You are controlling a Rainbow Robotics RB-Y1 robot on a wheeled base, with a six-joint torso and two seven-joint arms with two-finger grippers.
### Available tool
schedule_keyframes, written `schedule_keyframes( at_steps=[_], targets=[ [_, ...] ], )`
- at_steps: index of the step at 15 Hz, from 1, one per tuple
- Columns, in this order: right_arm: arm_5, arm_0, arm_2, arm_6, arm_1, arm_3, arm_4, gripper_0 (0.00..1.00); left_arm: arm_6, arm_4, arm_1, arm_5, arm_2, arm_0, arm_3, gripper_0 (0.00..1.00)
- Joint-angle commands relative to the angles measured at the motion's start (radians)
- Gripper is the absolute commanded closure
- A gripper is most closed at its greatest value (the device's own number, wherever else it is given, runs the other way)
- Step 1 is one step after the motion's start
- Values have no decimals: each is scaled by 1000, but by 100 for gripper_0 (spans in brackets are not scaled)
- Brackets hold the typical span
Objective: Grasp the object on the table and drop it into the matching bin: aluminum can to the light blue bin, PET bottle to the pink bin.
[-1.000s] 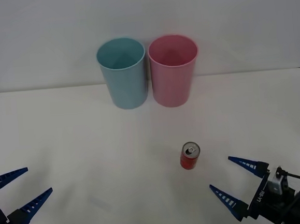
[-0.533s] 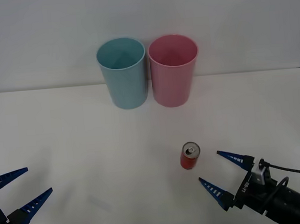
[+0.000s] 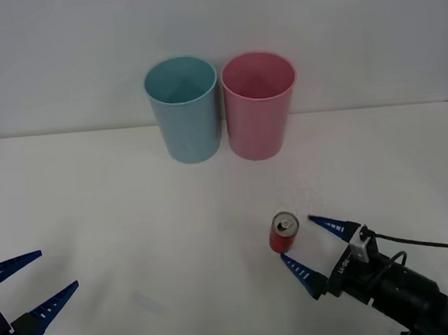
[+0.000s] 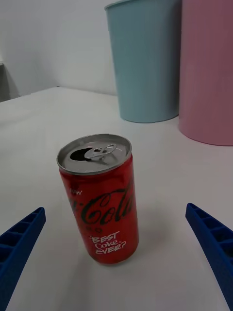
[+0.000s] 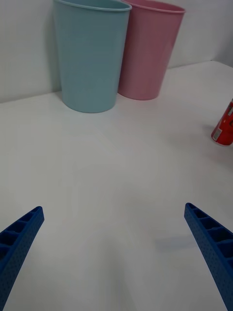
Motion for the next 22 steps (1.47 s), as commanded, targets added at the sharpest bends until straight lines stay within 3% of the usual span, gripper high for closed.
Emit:
schedule_keyframes(
  at_steps=[1, 6, 13, 15, 16, 22],
  targets=[
    [2, -49, 9, 20, 25, 60, 1, 0, 0, 0, 0, 0, 0, 0, 0, 0],
    [65, -78, 18, 40, 79, 63, 48, 0, 0, 0, 0, 0, 0, 0, 0, 0],
    [104, -98, 32, 66, 92, 91, 48, 0, 0, 0, 0, 0, 0, 0, 0, 0],
    [104, -98, 32, 72, 92, 91, 40, 88, 0, 0, 0, 0, 0, 0, 0, 0],
    [103, -98, 33, 77, 92, 91, 35, 100, 0, 0, 0, 0, 0, 0, 0, 0],
    [106, -100, 38, 89, 92, 86, 21, 100, 0, 0, 0, 0, 0, 0, 0, 0]
  ],
)
